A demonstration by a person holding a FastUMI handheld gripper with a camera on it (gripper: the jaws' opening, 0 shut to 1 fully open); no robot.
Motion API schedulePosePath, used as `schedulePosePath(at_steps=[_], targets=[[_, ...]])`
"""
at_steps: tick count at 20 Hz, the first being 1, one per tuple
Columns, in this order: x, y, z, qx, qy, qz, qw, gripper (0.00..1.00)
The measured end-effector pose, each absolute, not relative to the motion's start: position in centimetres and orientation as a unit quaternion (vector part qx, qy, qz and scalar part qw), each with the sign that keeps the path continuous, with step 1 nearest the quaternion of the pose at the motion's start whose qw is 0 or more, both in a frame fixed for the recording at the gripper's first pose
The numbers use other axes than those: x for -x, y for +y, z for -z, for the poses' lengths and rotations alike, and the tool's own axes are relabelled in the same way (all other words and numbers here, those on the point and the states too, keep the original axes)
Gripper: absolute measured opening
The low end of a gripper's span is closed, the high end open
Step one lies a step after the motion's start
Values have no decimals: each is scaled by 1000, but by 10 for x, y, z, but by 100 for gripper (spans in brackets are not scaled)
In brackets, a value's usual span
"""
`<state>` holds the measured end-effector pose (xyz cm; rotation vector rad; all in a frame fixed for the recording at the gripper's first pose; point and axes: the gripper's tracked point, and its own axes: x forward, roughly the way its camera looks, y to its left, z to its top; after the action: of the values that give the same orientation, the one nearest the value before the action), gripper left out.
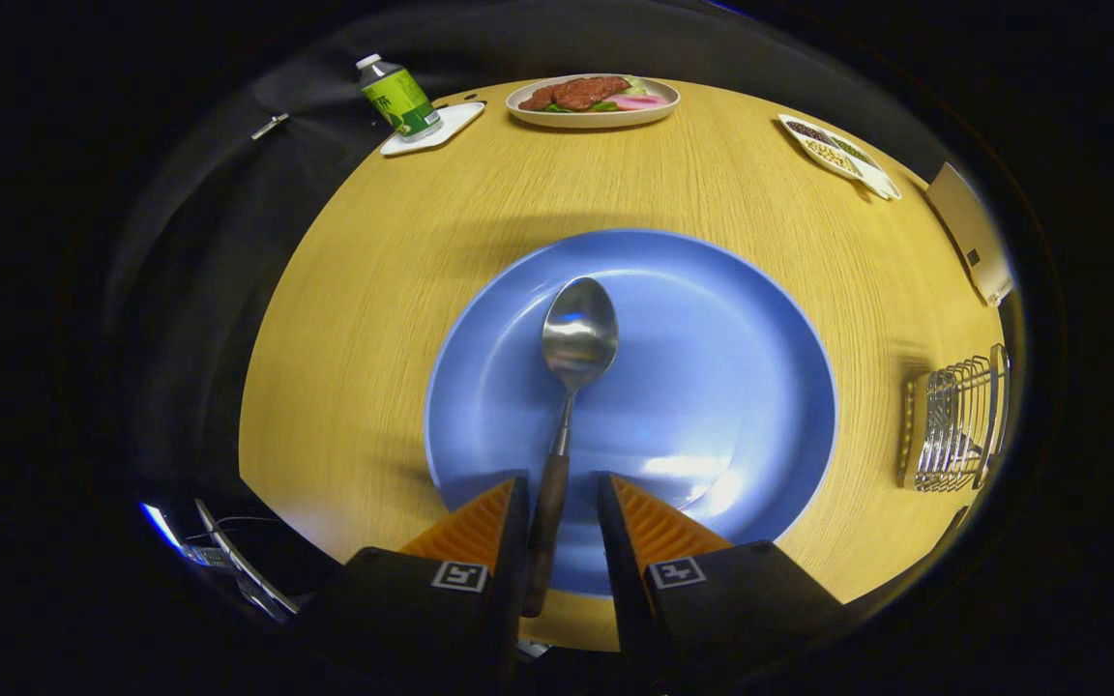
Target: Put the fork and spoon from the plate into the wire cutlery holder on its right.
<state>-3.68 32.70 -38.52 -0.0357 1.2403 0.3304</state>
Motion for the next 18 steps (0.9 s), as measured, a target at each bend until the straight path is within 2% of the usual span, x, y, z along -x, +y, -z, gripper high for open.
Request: schedulePosePath(at_steps=[2, 3, 6, 10, 18], targets=[[42, 327, 388, 16, 584, -157, 796, 28], [41, 327, 388, 12, 587, -155, 794, 22], [38, 319, 382, -4, 589, -159, 792, 14], [36, 315, 375, -12, 585, -192, 788, 9], [26, 262, 305, 18, 541, -229, 809, 9]])
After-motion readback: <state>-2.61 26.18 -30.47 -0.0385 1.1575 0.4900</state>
